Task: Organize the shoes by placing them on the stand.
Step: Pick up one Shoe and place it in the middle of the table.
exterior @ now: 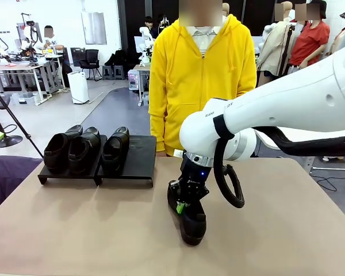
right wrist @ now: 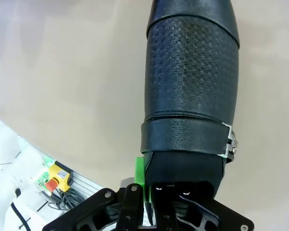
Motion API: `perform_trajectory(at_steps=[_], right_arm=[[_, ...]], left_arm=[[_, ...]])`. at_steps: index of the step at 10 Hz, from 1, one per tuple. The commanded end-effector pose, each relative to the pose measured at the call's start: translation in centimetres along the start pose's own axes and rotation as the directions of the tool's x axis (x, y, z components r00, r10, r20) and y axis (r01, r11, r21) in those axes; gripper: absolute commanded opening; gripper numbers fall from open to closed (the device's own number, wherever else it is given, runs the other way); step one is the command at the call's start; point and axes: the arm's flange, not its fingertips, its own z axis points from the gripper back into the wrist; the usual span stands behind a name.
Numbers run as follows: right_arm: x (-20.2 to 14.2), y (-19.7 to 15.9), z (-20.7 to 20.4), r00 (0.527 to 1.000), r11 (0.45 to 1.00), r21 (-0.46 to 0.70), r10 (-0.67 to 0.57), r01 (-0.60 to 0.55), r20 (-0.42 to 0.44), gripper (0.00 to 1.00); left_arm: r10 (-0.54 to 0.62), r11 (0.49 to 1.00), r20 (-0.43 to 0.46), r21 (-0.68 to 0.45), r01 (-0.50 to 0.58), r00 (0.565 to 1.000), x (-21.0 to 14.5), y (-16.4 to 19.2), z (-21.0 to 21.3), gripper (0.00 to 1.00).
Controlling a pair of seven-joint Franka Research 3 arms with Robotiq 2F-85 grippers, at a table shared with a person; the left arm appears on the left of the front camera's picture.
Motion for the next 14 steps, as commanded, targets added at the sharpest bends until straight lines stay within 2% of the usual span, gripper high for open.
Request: perform_trajectory(at_steps=[1,3,4,5,6,8,10,11,13,14], right_arm=[[0.6,0.5,0.4,1.000,1.000,0.001,0.000,0.000,0.007,0.00],[0.5,0.3,0.4,1.000,0.999,0.026,0.022,-0.022,-0.001,0.00],[0.5,0.3,0.5,0.999,0.999,0.037,0.034,-0.034,-0.009,0.31],[0.3,0.4,0.6,0.998,0.996,0.065,0.060,-0.057,-0.037,0.84],[0.0,0.5,1.1,0.994,0.991,0.099,0.097,-0.090,-0.060,1.00],[-1.9,0.3,4.4,0.984,0.973,0.171,0.169,-0.158,-0.051,1.00],[-6.4,-1.8,10.9,0.980,0.962,0.191,0.193,-0.197,0.042,1.00],[-9.2,-3.9,13.6,0.980,0.963,0.184,0.192,-0.199,0.058,1.00],[-15.3,-10.5,18.1,0.981,0.969,0.173,0.156,-0.174,0.115,1.00],[-19.3,-14.2,20.4,0.972,0.971,0.216,0.053,-0.103,0.227,1.00]], left_arm=[[-0.001,1.000,0.003,-0.014,0.001,1.000,-0.1,-0.1,0.1,1.00],[-0.001,1.000,0.003,-0.014,0.001,1.000,-0.1,-0.1,0.1,1.00],[-0.001,1.000,0.003,-0.014,0.001,1.000,-0.1,-0.1,0.1,1.00],[-0.001,1.000,0.003,-0.014,0.001,1.000,-0.1,-0.1,0.1,1.00],[-0.001,1.000,0.003,-0.014,0.001,1.000,-0.1,-0.1,0.1,1.00],[-0.001,1.000,0.003,-0.014,0.001,1.000,-0.1,-0.1,0.1,1.00],[-0.001,1.000,0.003,-0.014,0.001,1.000,-0.1,-0.1,0.1,1.00],[-0.001,1.000,0.003,-0.014,0.001,1.000,-0.1,-0.1,0.1,1.00],[-0.001,1.000,0.003,-0.014,0.001,1.000,-0.1,-0.1,0.1,1.00],[-0.001,1.000,0.003,-0.014,0.001,1.000,-0.1,-0.1,0.1,1.00]])
